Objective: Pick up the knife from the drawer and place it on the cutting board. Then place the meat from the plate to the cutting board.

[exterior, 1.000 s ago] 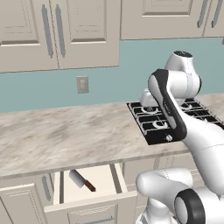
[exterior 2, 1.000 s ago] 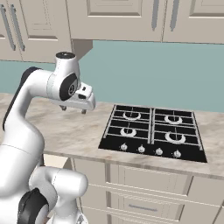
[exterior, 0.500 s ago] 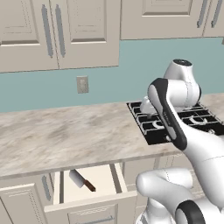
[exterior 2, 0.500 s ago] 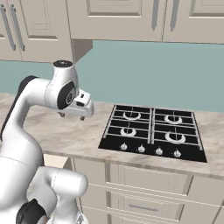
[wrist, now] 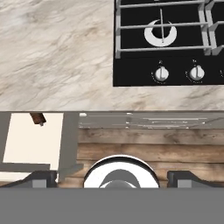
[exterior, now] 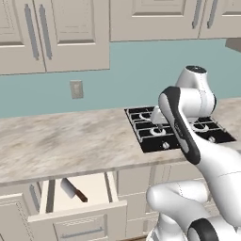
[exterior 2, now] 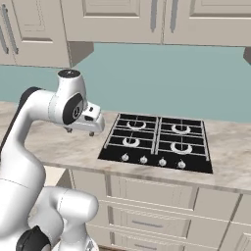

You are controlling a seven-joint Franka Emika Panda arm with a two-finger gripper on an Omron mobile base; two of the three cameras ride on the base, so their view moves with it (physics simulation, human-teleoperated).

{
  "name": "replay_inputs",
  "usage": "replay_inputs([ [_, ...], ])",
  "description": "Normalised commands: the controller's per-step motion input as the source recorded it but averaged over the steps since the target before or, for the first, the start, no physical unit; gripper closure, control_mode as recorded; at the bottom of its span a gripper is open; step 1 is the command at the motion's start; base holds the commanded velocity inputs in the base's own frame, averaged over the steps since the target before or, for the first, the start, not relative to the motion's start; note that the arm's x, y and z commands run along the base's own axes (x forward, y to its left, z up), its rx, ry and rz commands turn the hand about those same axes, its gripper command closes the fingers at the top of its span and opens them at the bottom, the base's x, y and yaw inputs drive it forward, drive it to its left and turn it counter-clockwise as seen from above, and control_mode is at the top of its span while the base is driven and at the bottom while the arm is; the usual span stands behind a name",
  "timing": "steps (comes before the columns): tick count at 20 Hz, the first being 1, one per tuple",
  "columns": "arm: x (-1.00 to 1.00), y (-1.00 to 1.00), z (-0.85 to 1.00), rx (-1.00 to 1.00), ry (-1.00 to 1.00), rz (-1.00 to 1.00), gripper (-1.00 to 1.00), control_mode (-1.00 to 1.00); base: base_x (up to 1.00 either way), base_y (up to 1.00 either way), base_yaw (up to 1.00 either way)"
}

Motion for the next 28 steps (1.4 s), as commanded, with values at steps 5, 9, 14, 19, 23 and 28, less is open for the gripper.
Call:
replay_inputs([
  [5,0.0,0.0,0.0,0.0,0.0,0.0,-1.0,1.0,-0.1,-0.54,0.0],
  [9,0.0,0.0,0.0,0.0,0.0,0.0,-1.0,1.0,0.0,-0.38,0.0],
  [14,0.0,0.0,0.0,0.0,0.0,0.0,-1.0,1.0,0.06,-0.35,0.0],
  [19,0.0,0.0,0.0,0.0,0.0,0.0,-1.0,1.0,0.32,-0.51,0.0],
  [23,0.0,0.0,0.0,0.0,0.0,0.0,-1.0,1.0,0.47,-0.34,0.0],
  [28,0.0,0.0,0.0,0.0,0.0,0.0,-1.0,1.0,0.51,-0.05,0.0],
])
